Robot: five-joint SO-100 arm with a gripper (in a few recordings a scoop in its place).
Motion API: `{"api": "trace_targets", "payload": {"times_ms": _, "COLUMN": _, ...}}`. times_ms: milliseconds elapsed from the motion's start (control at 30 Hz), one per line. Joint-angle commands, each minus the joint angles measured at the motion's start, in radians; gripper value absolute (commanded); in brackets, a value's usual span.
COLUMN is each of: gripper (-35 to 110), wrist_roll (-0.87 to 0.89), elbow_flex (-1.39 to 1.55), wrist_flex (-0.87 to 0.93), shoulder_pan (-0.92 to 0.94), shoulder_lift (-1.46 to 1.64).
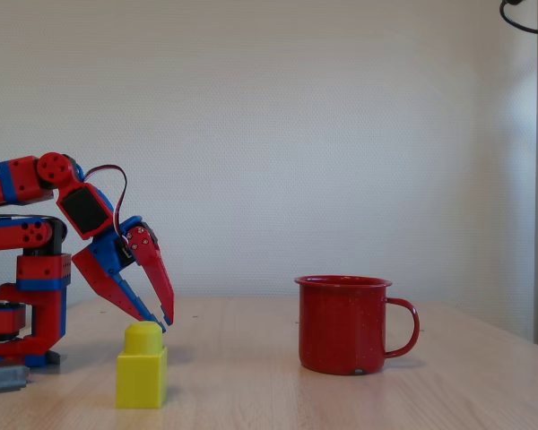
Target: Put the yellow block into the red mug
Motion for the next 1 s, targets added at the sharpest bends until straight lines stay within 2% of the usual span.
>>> {"api": "trace_targets", "payload": {"times_ms": 0, "gripper": 0, "wrist_roll": 0.057, "elbow_flex": -0.011, "wrist_flex": 0.018, "shoulder_pan": 0.034, "shoulder_lift": 0.017}}
{"api": "trace_targets", "payload": {"times_ms": 333, "gripper": 0, "wrist_roll": 0.066, "elbow_flex": -0.011, "wrist_flex": 0.018, "shoulder_pan": 0.044, "shoulder_lift": 0.017}}
{"api": "trace_targets", "payload": {"times_ms": 533, "gripper": 0, "wrist_roll": 0.003, "elbow_flex": -0.029, "wrist_flex": -0.026, "shoulder_pan": 0.063, "shoulder_lift": -0.009}}
{"api": "trace_targets", "payload": {"times_ms": 967, "gripper": 0, "wrist_roll": -0.064, "elbow_flex": -0.348, "wrist_flex": -0.034, "shoulder_pan": 0.127, "shoulder_lift": -0.252}}
